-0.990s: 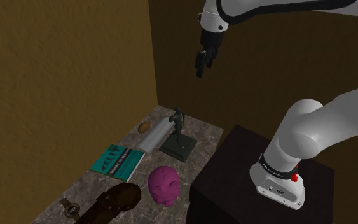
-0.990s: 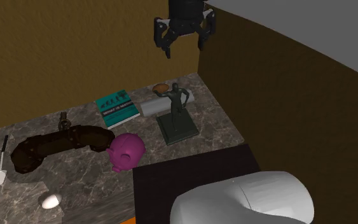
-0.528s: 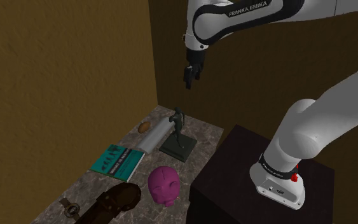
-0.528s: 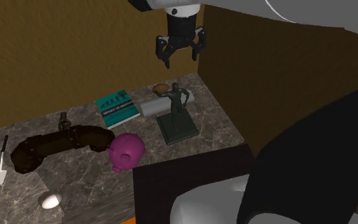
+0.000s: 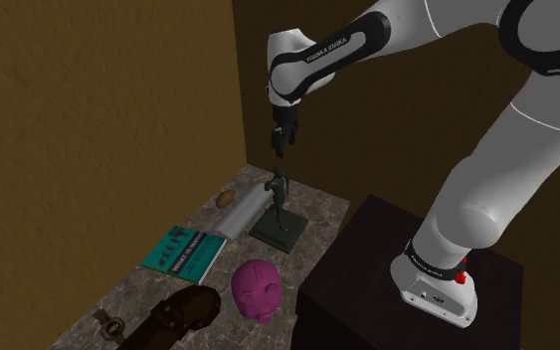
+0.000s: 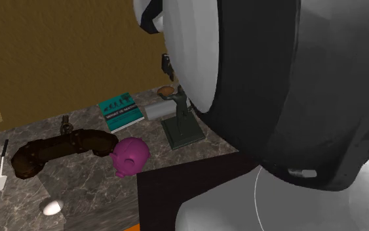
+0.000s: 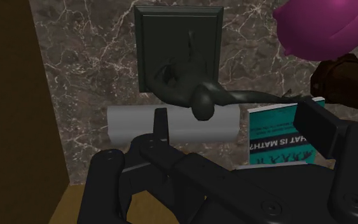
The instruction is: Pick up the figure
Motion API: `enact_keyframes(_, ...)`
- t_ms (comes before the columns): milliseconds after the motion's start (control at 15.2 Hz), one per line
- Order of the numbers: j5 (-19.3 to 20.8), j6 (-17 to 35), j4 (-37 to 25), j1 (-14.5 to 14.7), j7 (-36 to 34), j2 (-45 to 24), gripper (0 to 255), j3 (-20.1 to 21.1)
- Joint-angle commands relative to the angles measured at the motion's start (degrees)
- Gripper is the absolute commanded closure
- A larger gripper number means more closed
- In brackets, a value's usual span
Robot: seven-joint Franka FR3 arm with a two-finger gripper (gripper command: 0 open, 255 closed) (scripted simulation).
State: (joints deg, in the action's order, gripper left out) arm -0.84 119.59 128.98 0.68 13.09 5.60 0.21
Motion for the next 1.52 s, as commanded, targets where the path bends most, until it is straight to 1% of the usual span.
enact_keyframes(0,-0.2,1.2,-2.1,0.2,0.8,-4.6,0,0.1)
enact_keyframes(198,-0.5,2.8,-5.3,0.2,2.2,-11.4,0,0.1)
enact_keyframes(264,-0.5,3.0,-5.8,0.2,2.4,-12.3,0,0.1)
enact_keyframes(726,-0.6,8.4,-3.9,0.2,2.5,-15.9,0,0.2)
enact_keyframes(858,-0.6,8.4,-3.9,0.2,2.5,-15.9,0,0.2)
enact_keyframes(924,-0.6,8.4,-3.9,0.2,2.5,-15.9,255,0.2)
enact_keyframes(1452,-0.6,8.4,-3.9,0.2,2.5,-15.9,255,0.2)
